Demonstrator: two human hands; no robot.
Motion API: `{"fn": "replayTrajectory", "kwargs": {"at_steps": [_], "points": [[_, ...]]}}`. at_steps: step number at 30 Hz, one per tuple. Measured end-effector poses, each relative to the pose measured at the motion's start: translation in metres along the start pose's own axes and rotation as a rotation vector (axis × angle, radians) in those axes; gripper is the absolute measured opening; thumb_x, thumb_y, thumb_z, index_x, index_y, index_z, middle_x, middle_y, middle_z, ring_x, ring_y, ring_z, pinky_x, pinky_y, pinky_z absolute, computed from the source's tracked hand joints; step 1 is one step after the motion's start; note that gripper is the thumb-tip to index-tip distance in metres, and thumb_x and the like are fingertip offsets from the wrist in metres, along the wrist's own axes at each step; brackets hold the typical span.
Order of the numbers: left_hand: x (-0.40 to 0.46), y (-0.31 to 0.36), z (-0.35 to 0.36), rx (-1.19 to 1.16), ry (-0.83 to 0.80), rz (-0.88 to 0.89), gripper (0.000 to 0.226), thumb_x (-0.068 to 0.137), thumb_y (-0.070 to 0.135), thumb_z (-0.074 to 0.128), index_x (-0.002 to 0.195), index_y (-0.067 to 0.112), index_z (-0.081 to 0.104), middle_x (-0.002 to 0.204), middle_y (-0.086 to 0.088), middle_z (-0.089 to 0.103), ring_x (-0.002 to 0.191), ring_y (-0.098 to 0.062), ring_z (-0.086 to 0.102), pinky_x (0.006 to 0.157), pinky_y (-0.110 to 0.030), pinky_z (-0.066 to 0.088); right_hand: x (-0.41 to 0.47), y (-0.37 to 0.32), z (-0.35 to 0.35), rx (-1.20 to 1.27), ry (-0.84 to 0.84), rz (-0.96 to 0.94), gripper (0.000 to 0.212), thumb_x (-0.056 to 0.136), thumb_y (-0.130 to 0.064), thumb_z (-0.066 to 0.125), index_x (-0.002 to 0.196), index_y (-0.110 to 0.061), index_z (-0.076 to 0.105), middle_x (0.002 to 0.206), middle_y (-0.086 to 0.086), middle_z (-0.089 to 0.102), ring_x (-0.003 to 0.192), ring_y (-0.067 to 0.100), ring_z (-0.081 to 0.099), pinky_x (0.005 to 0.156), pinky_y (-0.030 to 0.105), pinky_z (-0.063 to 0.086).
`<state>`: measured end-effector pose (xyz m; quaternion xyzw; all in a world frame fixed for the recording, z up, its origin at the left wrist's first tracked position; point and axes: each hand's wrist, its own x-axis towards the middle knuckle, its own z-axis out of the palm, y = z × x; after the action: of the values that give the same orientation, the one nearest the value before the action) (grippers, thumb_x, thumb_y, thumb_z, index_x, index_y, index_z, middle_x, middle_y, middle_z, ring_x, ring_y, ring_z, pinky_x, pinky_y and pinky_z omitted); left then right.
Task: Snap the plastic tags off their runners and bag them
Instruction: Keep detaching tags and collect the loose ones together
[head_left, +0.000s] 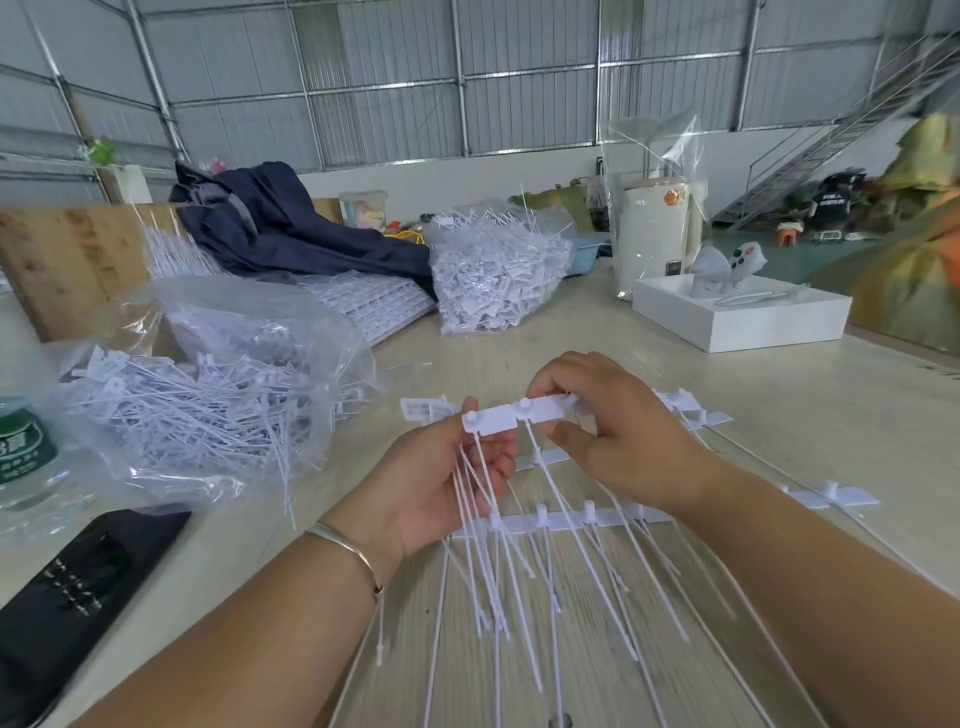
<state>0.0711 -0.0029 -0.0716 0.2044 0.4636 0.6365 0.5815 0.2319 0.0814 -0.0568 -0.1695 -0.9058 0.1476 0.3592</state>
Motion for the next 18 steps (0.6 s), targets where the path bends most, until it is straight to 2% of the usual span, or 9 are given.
{"fn": "replayTrajectory", "kwargs": {"at_steps": [4, 6, 8, 12, 15, 18], "points": [[0.001, 0.001, 0.000, -0.105, 0.034, -0.011, 0.025, 0.099, 0.013, 0.050, 0.083, -0.003, 0.061, 0.064, -0.010, 0.059, 0.042, -0.013, 0.054, 0.037, -0.017, 0.045, -0.001, 0.003, 0.001, 0.004, 0.081, -0.014, 0.017, 0.088, -0.006, 0.065, 0.101, -0.016, 0.070, 0.091, 0.003, 0.064, 0.088, 0.020, 0.053, 0.080, 0.036, 0.045], [0.000, 0.004, -0.002, -0.129, -0.029, -0.065, 0.030, 0.102, 0.016, 0.045, 0.079, 0.001, 0.058, 0.057, -0.002, 0.048, 0.035, -0.005, 0.040, 0.028, -0.013, 0.031, -0.001, 0.005, 0.001, -0.005, 0.094, 0.007, 0.020, 0.090, -0.008, 0.064, 0.106, -0.018, 0.071, 0.092, 0.003, 0.065, 0.090, 0.020, 0.055, 0.081, 0.038, 0.047], [-0.002, 0.007, -0.003, -0.109, -0.097, -0.102, 0.032, 0.102, 0.022, 0.044, 0.078, 0.005, 0.058, 0.052, 0.003, 0.038, 0.030, -0.002, 0.030, 0.025, -0.012, 0.019, -0.001, 0.007, 0.001, -0.010, 0.096, 0.036, 0.022, 0.092, -0.009, 0.061, 0.108, -0.020, 0.072, 0.091, 0.003, 0.065, 0.089, 0.020, 0.056, 0.081, 0.038, 0.047], [-0.005, 0.009, -0.001, -0.037, -0.164, -0.059, 0.039, 0.086, 0.041, 0.058, 0.072, 0.006, 0.069, 0.053, 0.006, 0.030, 0.031, -0.002, 0.025, 0.026, -0.013, 0.015, -0.001, 0.011, 0.002, -0.038, 0.082, 0.072, 0.023, 0.093, -0.012, 0.060, 0.108, -0.024, 0.073, 0.085, 0.000, 0.062, 0.084, 0.016, 0.053, 0.075, 0.031, 0.044], [-0.008, 0.009, 0.001, 0.035, -0.165, 0.020, 0.040, 0.071, 0.053, 0.068, 0.065, 0.018, 0.052, 0.057, 0.008, 0.026, 0.033, -0.002, 0.023, 0.027, -0.013, 0.016, -0.001, 0.012, 0.003, -0.069, 0.057, 0.087, 0.024, 0.092, -0.012, 0.060, 0.109, -0.025, 0.073, 0.082, -0.001, 0.060, 0.082, 0.014, 0.051, 0.071, 0.028, 0.040], [-0.009, 0.007, 0.003, 0.136, -0.147, 0.102, 0.032, 0.070, 0.039, 0.074, 0.051, 0.023, 0.055, 0.054, 0.009, 0.025, 0.035, -0.002, 0.020, 0.029, -0.013, 0.015, 0.000, 0.009, 0.002, -0.079, 0.066, 0.068, 0.024, 0.091, -0.012, 0.062, 0.109, -0.024, 0.073, 0.084, -0.001, 0.061, 0.084, 0.015, 0.051, 0.073, 0.028, 0.041]]}}
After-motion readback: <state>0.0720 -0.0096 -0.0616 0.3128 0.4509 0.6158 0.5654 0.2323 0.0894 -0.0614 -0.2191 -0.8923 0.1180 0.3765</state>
